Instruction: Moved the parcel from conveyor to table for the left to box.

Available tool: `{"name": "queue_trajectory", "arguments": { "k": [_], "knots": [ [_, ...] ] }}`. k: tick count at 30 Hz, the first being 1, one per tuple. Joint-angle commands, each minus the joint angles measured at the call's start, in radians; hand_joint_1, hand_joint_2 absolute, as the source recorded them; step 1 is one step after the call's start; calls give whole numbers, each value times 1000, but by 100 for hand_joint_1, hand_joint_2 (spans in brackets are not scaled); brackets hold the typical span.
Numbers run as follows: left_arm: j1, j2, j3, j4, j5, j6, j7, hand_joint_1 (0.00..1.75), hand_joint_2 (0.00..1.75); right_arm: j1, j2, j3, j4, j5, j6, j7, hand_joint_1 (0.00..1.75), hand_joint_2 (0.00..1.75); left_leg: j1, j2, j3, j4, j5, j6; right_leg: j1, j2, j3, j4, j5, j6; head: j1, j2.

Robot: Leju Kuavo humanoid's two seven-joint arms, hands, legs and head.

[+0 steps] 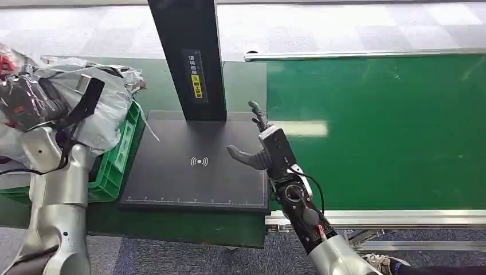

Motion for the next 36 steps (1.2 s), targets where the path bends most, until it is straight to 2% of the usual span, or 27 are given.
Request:
{"name": "queue_trajectory", "arguments": {
  "k": [1, 5, 8, 9, 10, 11, 12, 13, 14, 15, 17, 18, 19, 20, 22, 24, 25, 26, 27, 29, 30, 31, 32, 33, 34, 36],
  "knots": [
    [-243, 210, -351, 598, -20, -104, 192, 175, 175, -53, 2, 40, 65, 11, 25, 17, 0, 175, -1, -3, 2, 0, 1, 0, -1, -2, 2, 1, -1, 0, 0, 0],
    [-231, 209, -343, 631, -6, -179, 207, 175, 175, -53, 3, 45, 59, 20, 32, 22, 0, 175, -1, 5, 3, -1, 0, 0, -1, 4, 2, 1, 0, 0, 0, 0],
    [-233, 186, -329, 665, 3, -274, 204, 175, 175, -51, 1, 42, 58, 19, 37, 25, 0, 175, -1, 3, 3, -1, 0, 0, -1, 2, 3, 1, -1, 0, 0, 0],
    [-236, 175, -317, 674, 5, -353, 210, 162, 175, -52, -1, 42, 59, 20, 42, 29, 0, 175, -1, 1, 4, -2, 0, 1, -1, 1, 4, 0, -1, 0, 0, 0],
    [-236, 169, -313, 677, 4, -374, 222, 157, 175, -53, -1, 40, 61, 20, 43, 29, 0, 175, -1, 1, 3, -1, 0, 0, -1, 1, 3, 1, -1, 0, 0, 0],
    [-238, 168, -311, 683, 1, -408, 232, 131, 175, -54, 0, 41, 63, 21, 45, 30, 0, 175, -1, 2, 1, 0, 0, 0, -1, 1, 1, 1, 0, 0, 0, 0],
    [-247, 165, -296, 697, 9, -462, 251, 129, 175, -56, 1, 43, 67, 24, 50, 31, 0, 175, 0, 2, 1, 0, 0, 0, 0, 1, 1, 1, 0, 0, 0, 0],
    [-246, 166, -296, 694, 8, -464, 252, 94, 175, -56, 2, 43, 67, 24, 50, 31, 0, 175, -1, 1, 2, -1, 0, 1, -1, 1, 2, 1, 0, 0, 0, 0],
    [-247, 167, -291, 697, 8, -487, 260, 66, 175, -57, 2, 45, 69, 27, 53, 32, 0, 175, -1, 2, 1, 0, 0, 0, -1, 2, 1, 1, 0, 0, 0, 0],
    [-250, 167, -273, 701, 19, -524, 281, 59, 175, -59, 4, 48, 72, 30, 56, 32, 0, 175, -1, 3, 1, -1, 0, 0, -1, 2, 1, 1, 0, 0, 0, 0],
    [-251, 168, -259, 706, 27, -553, 292, 73, 175, -60, 4, 53, 72, 36, 59, 33, 0, 175, -1, 2, 2, -1, 1, 0, -1, 2, 2, 1, 0, 0, 0, 0],
    [-246, 168, -244, 703, 35, -567, 300, 54, 175, -59, 5, 55, 72, 39, 60, 33, 0, 175, 0, 3, 2, -1, 0, 0, -1, 2, 2, 1, 0, 0, 0, 0],
    [-243, 169, -243, 702, 35, -565, 299, 54, 175, -58, 6, 55, 72, 40, 61, 33, 0, 175, 0, 3, 1, -1, 0, 0, 0, 2, 1, 1, 0, 0, 0, 0],
    [-239, 172, -237, 702, 36, -570, 304, 2, 175, -57, 6, 57, 71, 42, 62, 34, 0, 175, -1, 3, 3, -1, 0, 0, -1, 3, 2, 1, 0, 0, 0, 0],
    [-229, 174, -225, 697, 45, -551, 298, 0, 175, -56, 6, 58, 66, 44, 63, 34, 0, 175, -1, 4, 3, -1, 0, 0, -1, 3, 2, 1, 0, 0, 0, 0],
    [-206, 181, -194, 670, 55, -388, 268, 0, 175, -50, 0, 62, 46, 52, 67, 36, 0, 175, -1, 4, 4, -2, 0, 1, -1, 3, 3, 1, 0, 0, 0, 0],
    [-204, 188, -189, 676, 57, -380, 258, 0, 175, -48, -1, 63, 40, 54, 68, 37, 0, 175, -1, 4, 4, -2, 0, 1, -1, 3, 3, 1, 0, 0, 0, 0],
    [-198, 190, -179, 668, 62, -319, 243, 0, 175, -46, -3, 63, 31, 55, 68, 39, 0, 175, -1, 4, 5, -3, 0, 1, -1, 4, 3, 0, 0, 0, 0, 0],
    [-181, 202, -168, 658, 63, -179, 197, 0, 175, -41, -7, 65, 15, 57, 70, 42, 0, 175, -1, 5, 4, -2, 0, 1, -1, 4, 3, 1, 0, 0, 0, 0],
    [-156, 230, -199, 634, 23, -25, 145, 0, 175, -39, -8, 68, 0, 58, 72, 47, 0, 175, -2, 5, 5, -2, 0, 1, -1, 4, 3, 0, 0, 0, 0, 0],
    [-98, 247, -202, 496, -4, 7, 113, 0, 175, -38, -7, 71, -6, 58, 73, 48, 0, 175, -1, 5, 4, -2, 0, 1, -1, 5, 2, 1, 0, 0, 0, 0],
    [-98, 247, -202, 496, -4, 7, 113, 0, 175, -38, -7, 71, -6, 58, 73, 48, 0, 175, -1, 6, 3, -1, 0, 0, -1, 5, 1, 1, 0, 0, 0, 0],
    [-24, 254, -168, 328, 20, 7, 41, 0, 175, -40, -7, 73, -9, 58, 73, 49, 0, 175, -1, 5, 2, -1, 0, 0, -1, 4, 1, 1, 0, 0, 0, 0],
    [25, 240, -123, 195, 14, 7, -11, 0, 175, -39, -10, 76, -11, 58, 74, 49, 0, 175, -1, 4, 3, -1, 0, 0, -1, 4, 2, 1, 0, 0, 0, 0],
    [25, 240, -123, 195, 14, 7, -11, 0, 175, -39, -10, 76, -11, 58, 74, 49, 0, 175, 0, 5, 2, -1, 0, 0, 0, 4, 1, 1, 0, 0, 0, 0],
    [93, 194, -24, -31, 19, 7, -128, 0, 175, -40, -14, 81, -10, 58, 76, 49, 0, 175, -1, 3, 2, -1, 0, 1, -1, 3, 1, 1, 0, 0, 0, 0]
  ]
}}
